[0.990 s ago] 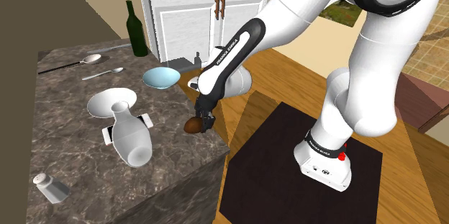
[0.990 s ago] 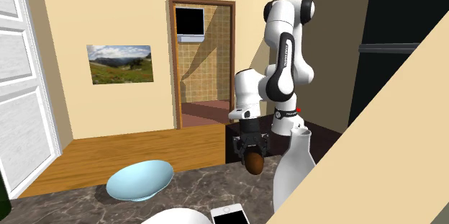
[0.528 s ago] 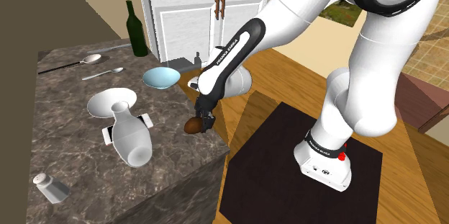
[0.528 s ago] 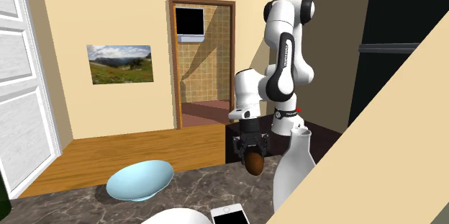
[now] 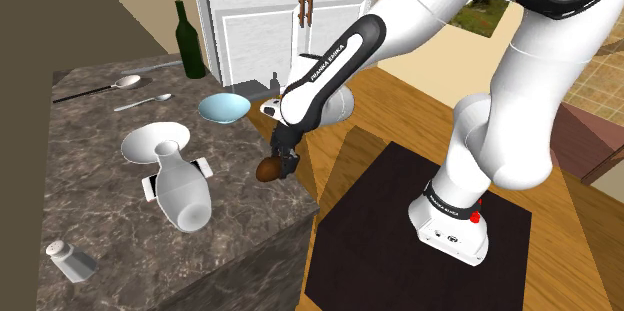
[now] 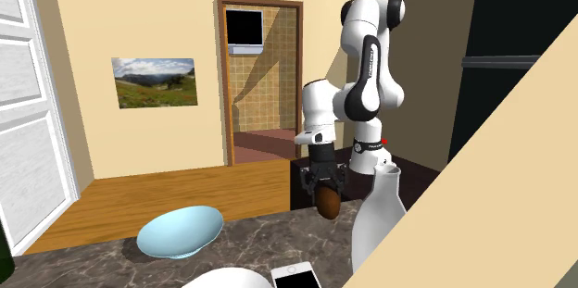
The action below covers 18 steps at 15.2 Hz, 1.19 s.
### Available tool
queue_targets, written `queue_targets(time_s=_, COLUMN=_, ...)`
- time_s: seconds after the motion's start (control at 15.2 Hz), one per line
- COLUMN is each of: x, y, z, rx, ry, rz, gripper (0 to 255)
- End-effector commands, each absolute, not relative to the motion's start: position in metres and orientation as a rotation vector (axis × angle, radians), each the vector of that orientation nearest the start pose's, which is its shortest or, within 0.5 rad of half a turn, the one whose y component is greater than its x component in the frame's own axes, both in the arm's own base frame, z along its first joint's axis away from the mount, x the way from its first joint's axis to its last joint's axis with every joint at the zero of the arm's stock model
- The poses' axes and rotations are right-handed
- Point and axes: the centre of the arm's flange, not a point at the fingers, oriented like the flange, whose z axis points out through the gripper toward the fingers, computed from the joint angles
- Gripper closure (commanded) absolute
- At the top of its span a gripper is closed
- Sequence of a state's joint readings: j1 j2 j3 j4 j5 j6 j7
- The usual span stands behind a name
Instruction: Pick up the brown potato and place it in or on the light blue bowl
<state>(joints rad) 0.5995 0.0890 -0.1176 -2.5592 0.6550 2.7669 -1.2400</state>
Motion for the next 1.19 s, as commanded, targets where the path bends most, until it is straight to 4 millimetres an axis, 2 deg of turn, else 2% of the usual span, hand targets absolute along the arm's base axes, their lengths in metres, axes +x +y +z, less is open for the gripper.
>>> queue_targets(time_s=0.0, x=0.417, y=0.187, z=0.252, rx=-2.476, ry=-1.560, rz=-0.301, gripper=255)
queue_targets(time_s=1.06, x=0.417, y=0.187, z=0.337, rx=-2.476, ry=-1.560, rz=-0.301, gripper=255)
queue_targets(time_s=1.12, x=0.417, y=0.187, z=0.337, rx=-2.476, ry=-1.560, rz=-0.301, gripper=255)
